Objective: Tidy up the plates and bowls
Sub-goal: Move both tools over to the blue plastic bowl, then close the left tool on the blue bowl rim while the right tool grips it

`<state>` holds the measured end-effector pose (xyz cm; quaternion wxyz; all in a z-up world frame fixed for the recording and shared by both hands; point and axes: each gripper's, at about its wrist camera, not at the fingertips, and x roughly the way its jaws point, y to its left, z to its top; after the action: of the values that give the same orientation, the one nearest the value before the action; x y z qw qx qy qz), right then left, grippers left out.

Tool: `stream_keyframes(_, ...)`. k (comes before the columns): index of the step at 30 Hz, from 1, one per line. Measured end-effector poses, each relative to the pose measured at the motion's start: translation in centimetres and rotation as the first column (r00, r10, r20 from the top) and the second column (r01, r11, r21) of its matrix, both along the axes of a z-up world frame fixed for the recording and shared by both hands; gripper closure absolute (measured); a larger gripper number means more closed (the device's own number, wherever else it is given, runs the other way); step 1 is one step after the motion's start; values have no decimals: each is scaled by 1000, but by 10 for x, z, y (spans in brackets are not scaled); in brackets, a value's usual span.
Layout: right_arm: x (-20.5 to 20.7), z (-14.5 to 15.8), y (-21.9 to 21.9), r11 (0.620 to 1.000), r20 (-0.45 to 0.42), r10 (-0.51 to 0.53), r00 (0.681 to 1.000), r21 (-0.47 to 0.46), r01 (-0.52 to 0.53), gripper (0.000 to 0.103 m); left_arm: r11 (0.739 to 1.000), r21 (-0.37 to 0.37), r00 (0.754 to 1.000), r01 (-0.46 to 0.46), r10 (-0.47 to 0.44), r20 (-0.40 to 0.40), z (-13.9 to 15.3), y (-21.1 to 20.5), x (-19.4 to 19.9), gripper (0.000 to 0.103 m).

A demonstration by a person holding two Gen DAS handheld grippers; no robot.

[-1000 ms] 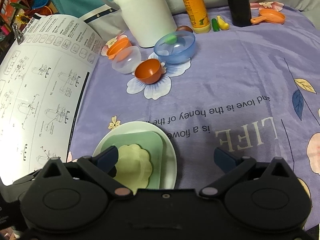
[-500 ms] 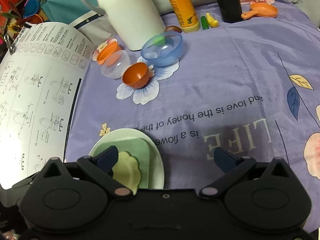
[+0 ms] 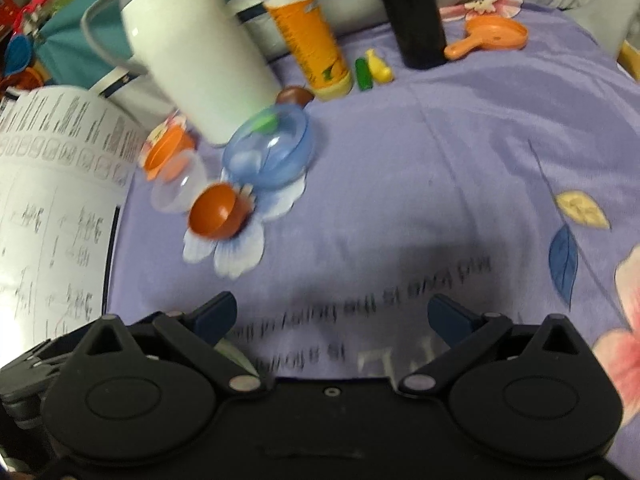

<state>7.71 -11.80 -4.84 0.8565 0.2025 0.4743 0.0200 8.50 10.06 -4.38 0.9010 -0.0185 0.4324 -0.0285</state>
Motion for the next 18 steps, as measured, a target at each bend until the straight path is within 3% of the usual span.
stream_keyframes(11, 90, 4, -8, 999, 58, -41, 997, 14, 40, 0, 1000, -15, 1000, -10, 11, 24, -4, -10, 80, 0)
stream_keyframes(18, 134, -17, -3, 998, 13, -31, 999, 48, 30, 19, 1000, -8, 1000, 4, -4, 29, -12, -21, 112, 3)
